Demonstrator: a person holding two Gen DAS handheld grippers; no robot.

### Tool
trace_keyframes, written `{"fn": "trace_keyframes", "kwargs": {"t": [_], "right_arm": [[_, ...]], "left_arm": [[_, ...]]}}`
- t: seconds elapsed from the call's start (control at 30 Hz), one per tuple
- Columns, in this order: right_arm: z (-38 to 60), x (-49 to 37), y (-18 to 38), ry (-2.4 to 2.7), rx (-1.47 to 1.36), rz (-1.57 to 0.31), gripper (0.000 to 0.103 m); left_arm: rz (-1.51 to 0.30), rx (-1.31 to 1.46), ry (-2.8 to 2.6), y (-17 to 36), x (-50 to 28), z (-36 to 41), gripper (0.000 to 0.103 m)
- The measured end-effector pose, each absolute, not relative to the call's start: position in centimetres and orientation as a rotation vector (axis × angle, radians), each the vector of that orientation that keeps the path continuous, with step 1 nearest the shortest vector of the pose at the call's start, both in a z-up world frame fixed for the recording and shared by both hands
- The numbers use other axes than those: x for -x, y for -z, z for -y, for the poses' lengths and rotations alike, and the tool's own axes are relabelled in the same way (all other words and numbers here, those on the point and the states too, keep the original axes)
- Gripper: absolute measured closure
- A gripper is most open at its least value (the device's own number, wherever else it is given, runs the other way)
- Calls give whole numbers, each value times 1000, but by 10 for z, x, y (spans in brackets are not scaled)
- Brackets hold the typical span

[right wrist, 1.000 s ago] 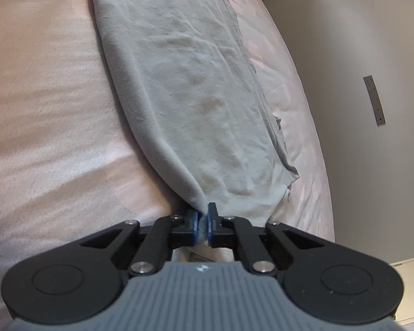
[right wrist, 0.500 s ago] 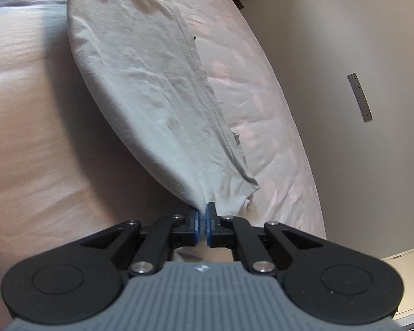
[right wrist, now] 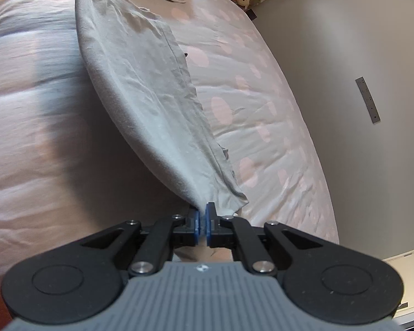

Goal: Fold clothes

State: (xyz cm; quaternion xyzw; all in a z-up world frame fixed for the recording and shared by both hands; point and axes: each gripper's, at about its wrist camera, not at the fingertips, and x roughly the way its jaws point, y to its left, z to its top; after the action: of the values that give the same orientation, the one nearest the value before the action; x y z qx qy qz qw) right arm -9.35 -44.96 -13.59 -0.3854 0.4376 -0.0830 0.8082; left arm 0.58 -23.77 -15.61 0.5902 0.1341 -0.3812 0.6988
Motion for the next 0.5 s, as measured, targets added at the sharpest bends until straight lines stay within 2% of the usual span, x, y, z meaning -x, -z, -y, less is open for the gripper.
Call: {"fn": "trace_keyframes", "kwargs": {"t": [0.27,0.5], "right_arm": [[414,156,126,158,774,-943,98],[404,166,141,134,735,-982,98]], "left_arm": [[-291,-1345,857,150,33,212,100],[-323,-1397,840,165,37,217,100]]}}
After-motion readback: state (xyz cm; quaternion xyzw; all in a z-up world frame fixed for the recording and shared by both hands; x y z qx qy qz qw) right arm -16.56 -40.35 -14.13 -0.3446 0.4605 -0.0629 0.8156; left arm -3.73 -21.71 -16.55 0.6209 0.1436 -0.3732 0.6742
